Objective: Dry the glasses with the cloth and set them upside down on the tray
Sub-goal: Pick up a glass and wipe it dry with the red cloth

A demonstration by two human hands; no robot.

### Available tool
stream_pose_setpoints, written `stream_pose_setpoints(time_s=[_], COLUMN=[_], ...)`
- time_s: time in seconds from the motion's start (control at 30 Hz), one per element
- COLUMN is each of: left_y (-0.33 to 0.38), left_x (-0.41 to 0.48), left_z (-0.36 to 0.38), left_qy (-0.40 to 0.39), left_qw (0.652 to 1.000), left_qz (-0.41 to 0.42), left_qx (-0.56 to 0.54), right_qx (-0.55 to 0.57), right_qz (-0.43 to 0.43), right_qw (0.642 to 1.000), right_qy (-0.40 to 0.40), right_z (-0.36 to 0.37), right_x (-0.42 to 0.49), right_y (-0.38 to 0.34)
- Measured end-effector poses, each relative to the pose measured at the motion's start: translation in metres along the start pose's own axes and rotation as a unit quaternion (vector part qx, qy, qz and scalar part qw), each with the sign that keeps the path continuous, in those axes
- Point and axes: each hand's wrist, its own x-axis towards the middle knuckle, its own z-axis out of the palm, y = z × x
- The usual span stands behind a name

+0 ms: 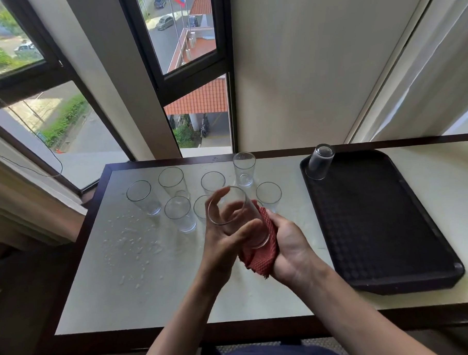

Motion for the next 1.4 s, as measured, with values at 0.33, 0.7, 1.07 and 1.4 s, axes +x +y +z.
stream_pose_setpoints(time_s=[0.33, 0.7, 1.07, 1.4], left_y=[-0.01, 0.013, 0.027, 0.01], left_x=[0.003, -0.001, -0.013, -0.015], left_z=[-0.003, -0.022, 0.01, -0.001], left_qy=[0.031, -0.102, -0.128, -0.115], left_qw=[0.997, 0.86, 0.798, 0.818], left_qz=[0.011, 0.024, 0.08, 0.028], left_qx=[0.069, 0.499, 0.583, 0.563], right_qx=[-0.031, -0.154, -0.534, -0.512], right_qz=[-0.044, -0.231, -0.271, -0.289], right_qw=[0.998, 0.961, 0.798, 0.805], right_qy=[0.028, -0.009, -0.069, -0.08], right_z=[-0.032, -0.039, -0.016, -0.047], right_x=[-0.008, -0.028, -0.016, -0.023], right_y=[0.012, -0.002, -0.013, 0.007])
